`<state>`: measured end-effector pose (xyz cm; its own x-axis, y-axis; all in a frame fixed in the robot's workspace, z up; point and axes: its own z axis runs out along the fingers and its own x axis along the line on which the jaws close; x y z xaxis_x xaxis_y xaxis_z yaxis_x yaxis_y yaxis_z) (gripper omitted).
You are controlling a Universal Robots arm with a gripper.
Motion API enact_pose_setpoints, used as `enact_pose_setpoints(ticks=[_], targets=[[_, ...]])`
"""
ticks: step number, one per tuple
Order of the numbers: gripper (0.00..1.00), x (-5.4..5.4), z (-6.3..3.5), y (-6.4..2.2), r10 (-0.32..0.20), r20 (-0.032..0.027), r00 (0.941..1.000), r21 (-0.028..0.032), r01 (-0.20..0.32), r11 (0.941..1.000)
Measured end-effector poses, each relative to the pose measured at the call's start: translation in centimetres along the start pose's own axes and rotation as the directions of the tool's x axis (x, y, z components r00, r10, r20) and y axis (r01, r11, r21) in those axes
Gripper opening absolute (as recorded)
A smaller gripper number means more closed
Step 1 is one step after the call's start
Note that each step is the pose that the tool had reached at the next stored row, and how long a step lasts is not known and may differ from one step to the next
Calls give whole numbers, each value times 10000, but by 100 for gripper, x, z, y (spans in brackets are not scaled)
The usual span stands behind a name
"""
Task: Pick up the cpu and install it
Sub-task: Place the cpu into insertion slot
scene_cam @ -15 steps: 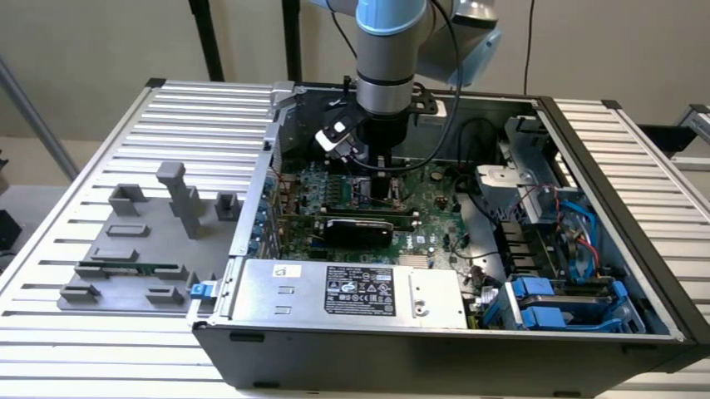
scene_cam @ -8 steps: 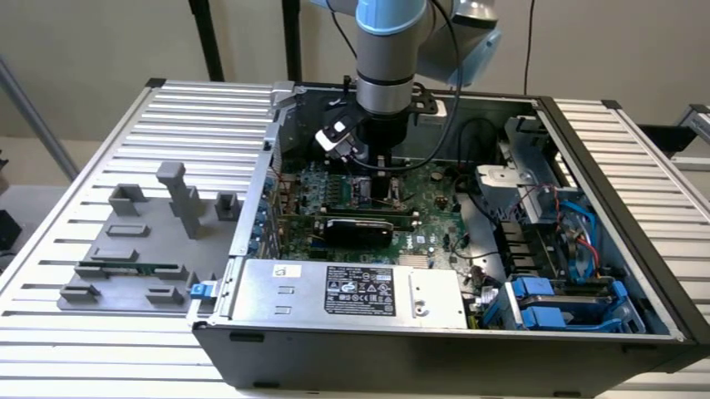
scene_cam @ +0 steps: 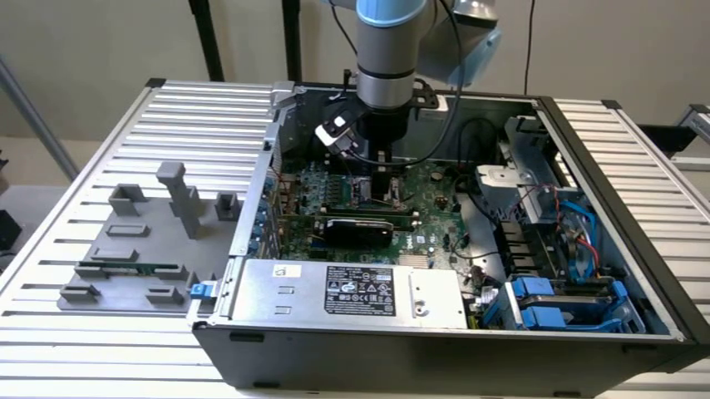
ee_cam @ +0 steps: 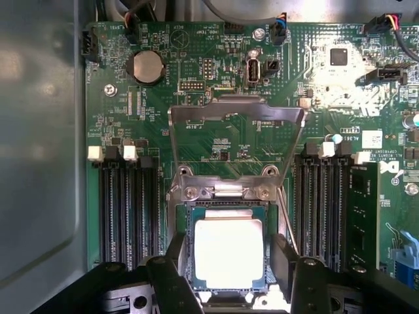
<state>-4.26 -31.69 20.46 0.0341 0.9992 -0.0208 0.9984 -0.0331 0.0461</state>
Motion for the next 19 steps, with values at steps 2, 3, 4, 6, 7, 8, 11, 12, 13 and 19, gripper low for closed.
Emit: enact_pose_setpoints(ticks=[2, 3, 4, 6, 7, 8, 11, 12, 13, 19], targets=[[63, -1, -43, 2, 0, 1, 10000, 3, 0, 10000], [63, -1, -61, 3, 0, 1, 10000, 4, 0, 10000], [63, -1, -75, 4, 0, 0, 10000, 4, 0, 10000], [61, -2, -92, 4, 0, 0, 10000, 5, 0, 10000], [61, -2, -100, 5, 0, 0, 10000, 4, 0, 10000], [55, -2, -105, 5, -1, 0, 10000, 4, 1, 10000], [42, -1, -108, 6, 0, -3, 10000, 2, 0, 10000], [36, -2, -108, 5, 0, -3, 10000, 2, 0, 10000], [36, -2, -109, 5, -1, -1, 10000, 3, 1, 10000], [11, -2, -109, 5, -1, 0, 10000, 4, 1, 10000]])
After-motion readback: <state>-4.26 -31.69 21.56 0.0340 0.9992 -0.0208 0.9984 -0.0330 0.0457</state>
